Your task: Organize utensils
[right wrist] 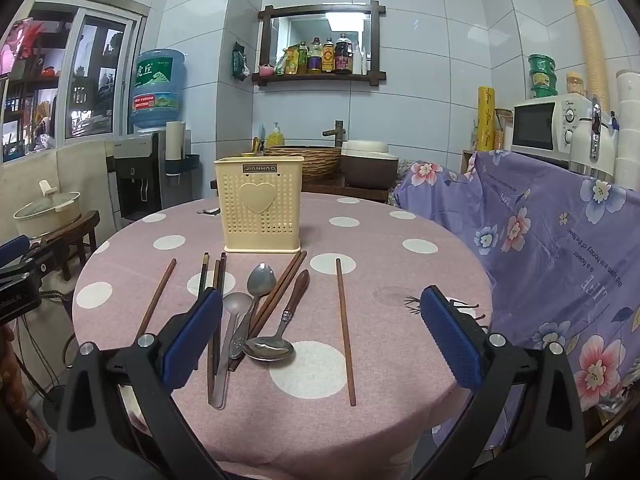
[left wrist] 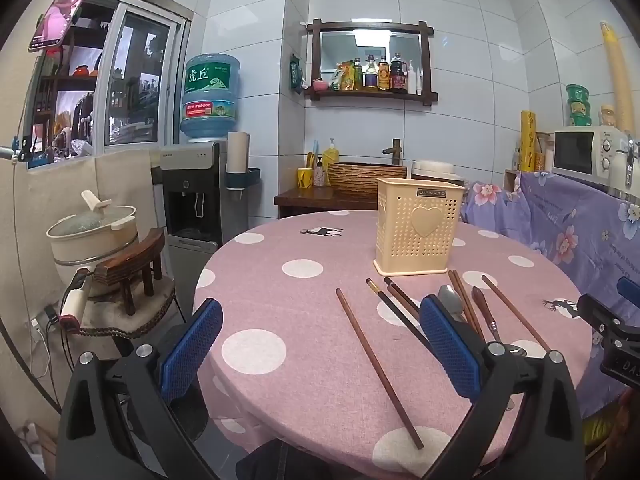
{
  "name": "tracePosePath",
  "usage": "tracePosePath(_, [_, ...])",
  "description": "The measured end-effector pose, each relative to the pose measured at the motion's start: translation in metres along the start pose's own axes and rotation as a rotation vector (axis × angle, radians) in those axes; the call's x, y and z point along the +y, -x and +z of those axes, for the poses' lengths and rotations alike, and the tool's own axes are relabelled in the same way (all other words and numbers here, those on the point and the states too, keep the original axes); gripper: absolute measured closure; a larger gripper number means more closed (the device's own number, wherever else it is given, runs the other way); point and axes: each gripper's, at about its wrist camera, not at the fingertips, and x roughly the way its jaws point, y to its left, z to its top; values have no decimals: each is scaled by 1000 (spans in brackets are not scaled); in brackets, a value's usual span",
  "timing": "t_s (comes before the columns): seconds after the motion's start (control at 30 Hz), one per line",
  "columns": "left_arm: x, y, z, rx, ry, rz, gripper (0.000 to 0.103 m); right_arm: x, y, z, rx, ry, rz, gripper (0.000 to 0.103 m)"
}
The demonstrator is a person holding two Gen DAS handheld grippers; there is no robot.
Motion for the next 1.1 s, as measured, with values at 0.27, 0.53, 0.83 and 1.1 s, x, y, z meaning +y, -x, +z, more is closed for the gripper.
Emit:
tracePosePath(0.27, [-1,-9,1,8,-3,-5,5,0,-1,0,1,-1,1,5])
tracePosePath(0.53, [-4,-11,4,18,-2,-5,5,1,-1,0,3,-2,2,5])
tracePosePath(0.83, [-5,-12,2,22,-3,-9,5,4,-2,0,4,-2,2,5])
tracePosePath(1.1, [-7,-11,1,24,-5,-12,5,8,-1,-3,5,-3,1,5])
